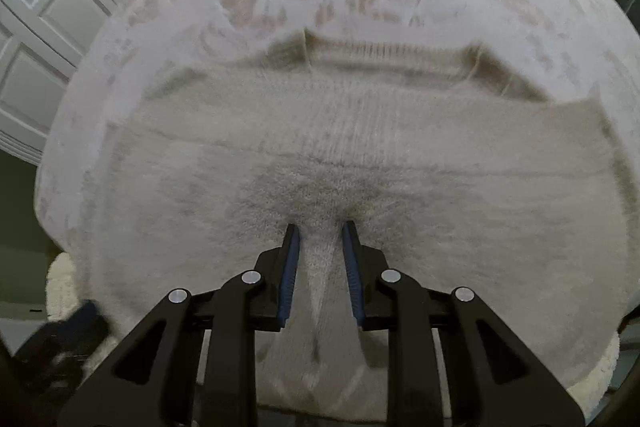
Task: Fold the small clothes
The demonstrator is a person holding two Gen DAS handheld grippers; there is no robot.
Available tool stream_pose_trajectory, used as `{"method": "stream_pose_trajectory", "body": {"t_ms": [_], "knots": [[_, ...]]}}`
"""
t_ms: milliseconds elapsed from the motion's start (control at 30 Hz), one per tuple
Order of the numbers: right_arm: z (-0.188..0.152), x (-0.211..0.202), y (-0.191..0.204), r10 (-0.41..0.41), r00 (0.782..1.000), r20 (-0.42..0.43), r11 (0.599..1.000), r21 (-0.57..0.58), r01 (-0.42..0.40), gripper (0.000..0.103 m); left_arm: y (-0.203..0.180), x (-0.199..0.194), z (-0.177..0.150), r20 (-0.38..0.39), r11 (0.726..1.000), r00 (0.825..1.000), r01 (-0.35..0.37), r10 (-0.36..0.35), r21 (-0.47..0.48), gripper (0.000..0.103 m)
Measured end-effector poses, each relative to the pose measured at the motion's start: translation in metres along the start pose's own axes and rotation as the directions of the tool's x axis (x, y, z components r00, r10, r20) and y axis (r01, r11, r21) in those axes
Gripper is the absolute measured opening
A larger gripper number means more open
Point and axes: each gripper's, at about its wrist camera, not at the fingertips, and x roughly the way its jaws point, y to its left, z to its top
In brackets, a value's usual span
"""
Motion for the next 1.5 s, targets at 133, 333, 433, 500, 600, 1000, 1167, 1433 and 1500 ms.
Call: {"method": "stream_pose_trajectory", "body": {"t_ms": [133,333,433,500,600,1000,1167,1433,1500], "knots": [[0.003,-0.008,0.004,-0.007,1.0,0.014,1.0,0.0,0.007,0.025,0.034,-0.01,0.008,0.042,0.993,0.999,-0.013,0.018,-0.115,0.064],[-0.012,-0.027,-0.006,0.041,0.999,0.026,0.998,0.051,-0.042,0.025,0.074,0.018,0.013,-0.021,0.955,1.0,-0.002,-0.005,-0.296,0.067],[-0.021,-0.024,-0.009,0.032,0.999,0.002,0.999,0.044,-0.032,0.029,0.073,0.035,0.013,-0.049,0.944,0.997,0.037,-0.057,-0.327,0.067],[-0.027,-0.018,-0.013,0.03,1.0,-0.009,0.998,0.05,-0.03,0.029,0.069,0.047,0.013,-0.072,0.934,0.993,0.067,-0.098,-0.352,0.068],[-0.028,-0.019,-0.016,0.048,0.999,-0.003,0.997,0.059,-0.048,0.03,0.063,0.049,0.017,-0.06,0.926,0.992,0.077,-0.107,-0.369,0.072],[-0.037,-0.035,-0.032,0.064,0.998,0.028,0.996,0.053,-0.065,0.035,0.029,0.024,0.031,-0.008,0.978,1.0,0.027,-0.03,-0.206,0.026],[-0.039,-0.058,-0.072,0.029,0.993,0.114,0.993,0.111,-0.042,0.05,0.034,0.008,0.042,0.055,0.97,0.998,0.007,0.006,-0.241,0.044],[0.015,-0.077,-0.201,-0.228,0.943,0.242,0.946,0.286,0.155,0.074,0.009,0.029,0.124,0.123,0.986,0.989,0.097,-0.081,-0.133,0.07],[0.033,-0.067,-0.215,-0.26,0.941,0.218,0.937,0.291,0.192,0.077,-0.002,0.06,0.143,0.075,0.99,0.994,0.085,-0.076,-0.116,0.07]]}}
